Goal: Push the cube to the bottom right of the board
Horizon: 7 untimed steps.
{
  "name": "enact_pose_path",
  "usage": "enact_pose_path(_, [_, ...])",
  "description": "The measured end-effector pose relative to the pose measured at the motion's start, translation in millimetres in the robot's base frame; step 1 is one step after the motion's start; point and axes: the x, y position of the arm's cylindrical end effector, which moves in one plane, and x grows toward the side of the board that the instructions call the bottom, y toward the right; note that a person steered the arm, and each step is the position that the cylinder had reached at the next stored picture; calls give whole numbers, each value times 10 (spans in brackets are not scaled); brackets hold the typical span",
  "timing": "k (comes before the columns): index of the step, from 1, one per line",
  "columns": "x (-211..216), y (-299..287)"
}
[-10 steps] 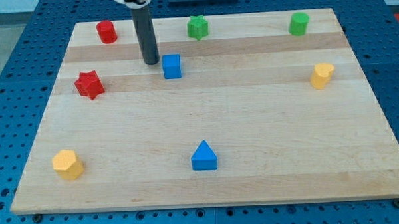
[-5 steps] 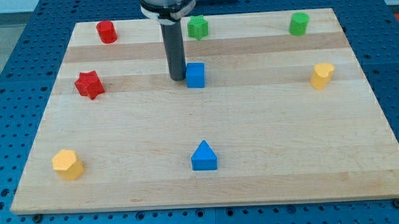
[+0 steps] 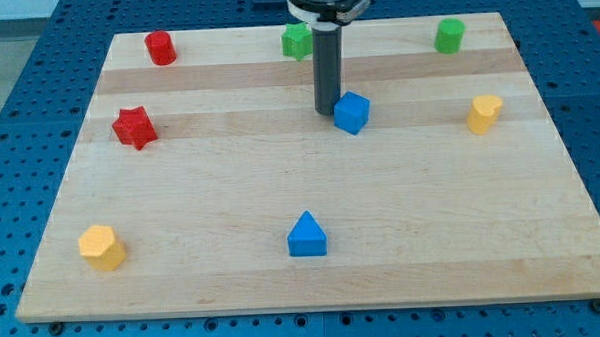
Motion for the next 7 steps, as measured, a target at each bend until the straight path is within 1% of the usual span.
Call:
enact_pose_path(3, [25, 473])
enact_pose_path(4, [137, 595])
enact_pose_path(7, [772, 924])
